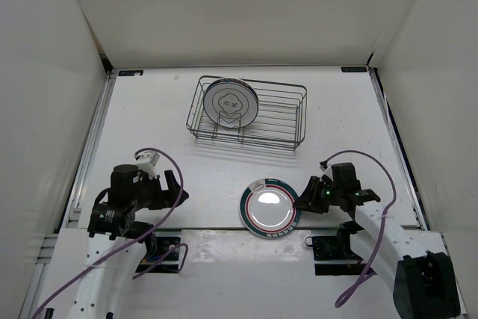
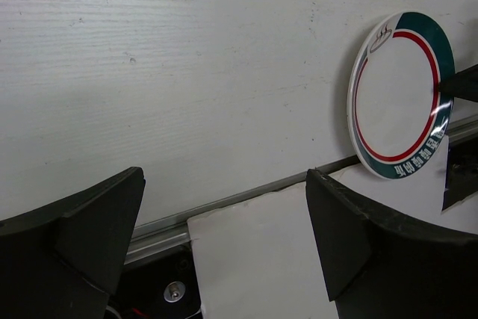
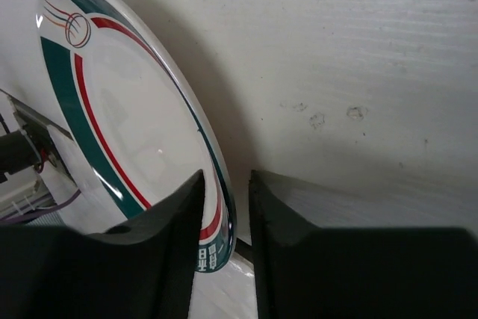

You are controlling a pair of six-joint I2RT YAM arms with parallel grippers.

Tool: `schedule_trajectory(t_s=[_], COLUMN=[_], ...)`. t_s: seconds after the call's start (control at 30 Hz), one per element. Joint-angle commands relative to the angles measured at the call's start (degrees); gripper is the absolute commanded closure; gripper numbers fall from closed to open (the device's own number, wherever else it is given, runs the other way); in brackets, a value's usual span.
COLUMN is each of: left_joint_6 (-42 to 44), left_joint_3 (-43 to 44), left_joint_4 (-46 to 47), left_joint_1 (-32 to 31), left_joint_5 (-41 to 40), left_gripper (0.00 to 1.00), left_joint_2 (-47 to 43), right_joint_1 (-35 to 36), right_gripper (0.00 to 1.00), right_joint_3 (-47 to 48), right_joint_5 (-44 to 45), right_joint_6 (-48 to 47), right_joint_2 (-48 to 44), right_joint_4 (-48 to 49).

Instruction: Unload the plates from the dish rack

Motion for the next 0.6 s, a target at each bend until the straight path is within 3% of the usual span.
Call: schedule_trajectory(t_s=[0.0,0.1,0.23,0.43,0.47,0.5,0.57], left_joint_6=[-0.2,-0.1,-0.2,0.2,0.4,0.2,0.2], left_joint_3=[-0.2,0.0,-0.2,-0.2,-0.1,0.1,0.0], left_joint_4=[0.5,0.2,0.5,0.9,0.6,0.4,0.7], left_joint_1=[0.4,0.4,0.4,0.4,0.4,0.4,0.4], left_joint_5=[-0.5,-0.6,-1.0,0.5,0.9,1.0,1.1], left_gripper=[0.0,0.0,0.0,0.0,0.0,0.0,0.0], left_joint_2=[-0.4,-0.4,-1.1,1.1,1.4,1.6,1.3], right_joint_1=[0.0,0.1,0.0,0.3,0.1,0.1,0.0], right_gripper=[0.71,0.86,0.99,1.0,0.99,0.9,0.6], right_joint_3=[-1.4,-1.4,1.2,5.0,5.8,5.9,7.4], right_joint_5=[-1.0,-0.1,1.7,4.5,4.4,4.3,4.2], right_joint_6=[1.3,1.5,1.9,2.7,2.2,2.1,1.9], right_joint_2=[2.0,3.4,6.5,13.2,15.5,16.3,17.4], right_joint_4=[5.3,7.5,9.6,13.2,14.4,14.7,14.4])
